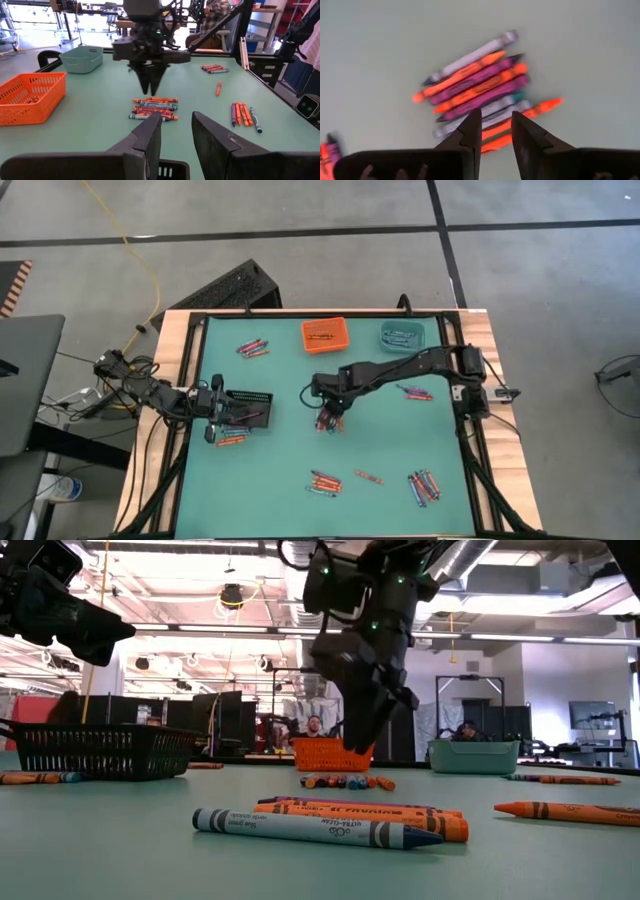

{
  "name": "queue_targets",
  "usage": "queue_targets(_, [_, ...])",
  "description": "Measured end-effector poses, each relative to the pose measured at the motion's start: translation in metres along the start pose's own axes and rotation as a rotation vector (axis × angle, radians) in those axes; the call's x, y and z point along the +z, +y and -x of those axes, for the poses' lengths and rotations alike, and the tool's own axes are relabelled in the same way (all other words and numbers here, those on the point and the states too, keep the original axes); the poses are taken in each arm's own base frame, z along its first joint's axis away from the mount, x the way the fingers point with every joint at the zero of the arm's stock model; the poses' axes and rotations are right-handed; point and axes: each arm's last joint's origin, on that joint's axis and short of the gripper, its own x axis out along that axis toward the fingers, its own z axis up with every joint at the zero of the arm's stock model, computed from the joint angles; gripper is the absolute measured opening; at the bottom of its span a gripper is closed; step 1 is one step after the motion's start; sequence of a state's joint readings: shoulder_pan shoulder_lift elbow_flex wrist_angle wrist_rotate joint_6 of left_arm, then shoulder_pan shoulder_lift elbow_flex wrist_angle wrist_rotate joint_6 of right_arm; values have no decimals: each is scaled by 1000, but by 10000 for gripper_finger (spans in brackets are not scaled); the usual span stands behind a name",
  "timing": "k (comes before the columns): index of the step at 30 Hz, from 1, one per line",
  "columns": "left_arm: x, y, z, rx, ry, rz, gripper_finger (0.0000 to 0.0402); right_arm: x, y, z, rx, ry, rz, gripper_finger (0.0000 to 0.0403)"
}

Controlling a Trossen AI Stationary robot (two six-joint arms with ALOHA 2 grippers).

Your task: Sort crayons

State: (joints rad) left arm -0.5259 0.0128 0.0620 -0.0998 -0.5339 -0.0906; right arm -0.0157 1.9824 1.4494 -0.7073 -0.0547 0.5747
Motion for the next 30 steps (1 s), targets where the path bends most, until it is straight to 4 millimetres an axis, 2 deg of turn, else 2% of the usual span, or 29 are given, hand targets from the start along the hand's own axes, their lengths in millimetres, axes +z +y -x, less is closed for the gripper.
queue_targets(8, [0,0,0,0,0,0,98,6,4,0,15,-76,18,99])
queue_targets(13, [0,0,0,0,0,0,98,7,2,0,-29,-115,-178,99])
queue_targets(17, [0,0,0,0,0,0,98,7,2,0,-37,-121,-231,99])
queue_targets(25, [0,0,0,0,0,0,98,6,1,-1,-45,-113,-244,99])
queue_targets(30, [0,0,0,-1,0,0,98,-3,1,-9,-56,-103,-255,99])
